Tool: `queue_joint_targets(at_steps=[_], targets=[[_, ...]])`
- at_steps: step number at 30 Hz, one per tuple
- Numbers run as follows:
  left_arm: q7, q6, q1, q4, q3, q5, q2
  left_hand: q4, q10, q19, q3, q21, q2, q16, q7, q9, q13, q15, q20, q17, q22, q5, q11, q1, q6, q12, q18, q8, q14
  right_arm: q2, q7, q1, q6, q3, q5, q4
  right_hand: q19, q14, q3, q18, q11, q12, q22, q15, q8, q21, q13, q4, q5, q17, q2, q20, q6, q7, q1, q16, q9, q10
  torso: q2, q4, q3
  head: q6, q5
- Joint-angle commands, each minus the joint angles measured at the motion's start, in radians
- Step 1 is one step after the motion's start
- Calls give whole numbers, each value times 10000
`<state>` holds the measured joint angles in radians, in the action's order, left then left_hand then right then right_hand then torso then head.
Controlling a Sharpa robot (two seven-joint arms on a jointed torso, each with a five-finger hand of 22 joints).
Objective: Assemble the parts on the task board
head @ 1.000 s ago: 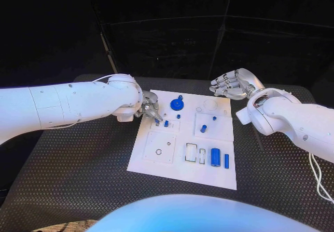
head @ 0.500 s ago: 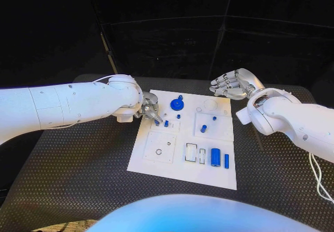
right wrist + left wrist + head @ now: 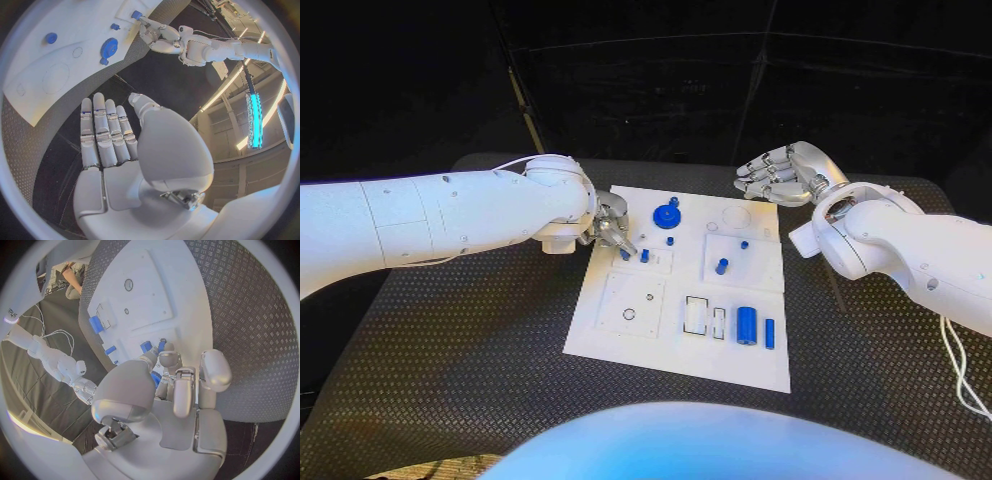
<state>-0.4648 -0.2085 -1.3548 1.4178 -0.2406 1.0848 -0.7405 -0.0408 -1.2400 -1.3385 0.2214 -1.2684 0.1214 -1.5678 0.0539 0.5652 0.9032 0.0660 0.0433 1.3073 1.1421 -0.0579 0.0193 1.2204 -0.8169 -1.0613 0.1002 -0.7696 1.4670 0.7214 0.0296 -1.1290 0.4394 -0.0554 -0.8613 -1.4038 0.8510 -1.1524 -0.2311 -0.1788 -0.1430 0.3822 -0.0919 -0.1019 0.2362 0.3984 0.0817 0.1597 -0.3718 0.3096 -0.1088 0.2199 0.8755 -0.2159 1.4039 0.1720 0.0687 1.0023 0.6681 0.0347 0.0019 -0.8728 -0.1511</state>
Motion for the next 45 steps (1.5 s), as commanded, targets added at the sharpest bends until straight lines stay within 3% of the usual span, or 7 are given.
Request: queue_joint_targets(at_steps=[1, 23, 45], targets=[[-86, -183, -3, 3, 2, 72, -1, 390, -41, -36, 414, -45, -6, -30, -52, 17, -11, 71, -30, 2635, -4, 13, 4, 113, -13, -26, -51, -31, 1038, -8, 84, -19, -58, -5, 20, -9, 64, -49, -25, -41, -78, -45, 15, -5, -55, -26, -11, 54, -16, -14, 14, 27, -41, -35, -107, -54, 0, 2, -1, 6, 3, 2, -3], [-95, -355, 15, -13, 2, 72, 40, 399, -43, -40, 426, -49, -12, -30, -53, 21, -13, 71, -30, 2635, 3, 14, 4, 113, -13, -24, -52, -34, 1038, -4, 91, -18, -54, -4, 20, -11, 73, -56, -27, -42, -76, -44, 27, -5, -53, -50, -33, 53, -18, -25, 23, 30, -41, -33, -110, -74, 2, 3, -2, 14, 1, 2, 28], [-162, -800, 128, -343, 3, 71, 392, 401, -32, -27, 436, -30, -54, -30, -45, 29, -44, 70, -31, 2635, -20, 20, -2, 69, -9, -2, -48, -37, 1038, -16, 96, -18, -86, -4, 20, -9, 78, -60, -28, -43, -74, -44, 32, -4, -52, -59, -42, 49, -19, -29, 25, 31, -41, -31, -106, -82, 3, 4, -3, 11, 3, 2, 63]])
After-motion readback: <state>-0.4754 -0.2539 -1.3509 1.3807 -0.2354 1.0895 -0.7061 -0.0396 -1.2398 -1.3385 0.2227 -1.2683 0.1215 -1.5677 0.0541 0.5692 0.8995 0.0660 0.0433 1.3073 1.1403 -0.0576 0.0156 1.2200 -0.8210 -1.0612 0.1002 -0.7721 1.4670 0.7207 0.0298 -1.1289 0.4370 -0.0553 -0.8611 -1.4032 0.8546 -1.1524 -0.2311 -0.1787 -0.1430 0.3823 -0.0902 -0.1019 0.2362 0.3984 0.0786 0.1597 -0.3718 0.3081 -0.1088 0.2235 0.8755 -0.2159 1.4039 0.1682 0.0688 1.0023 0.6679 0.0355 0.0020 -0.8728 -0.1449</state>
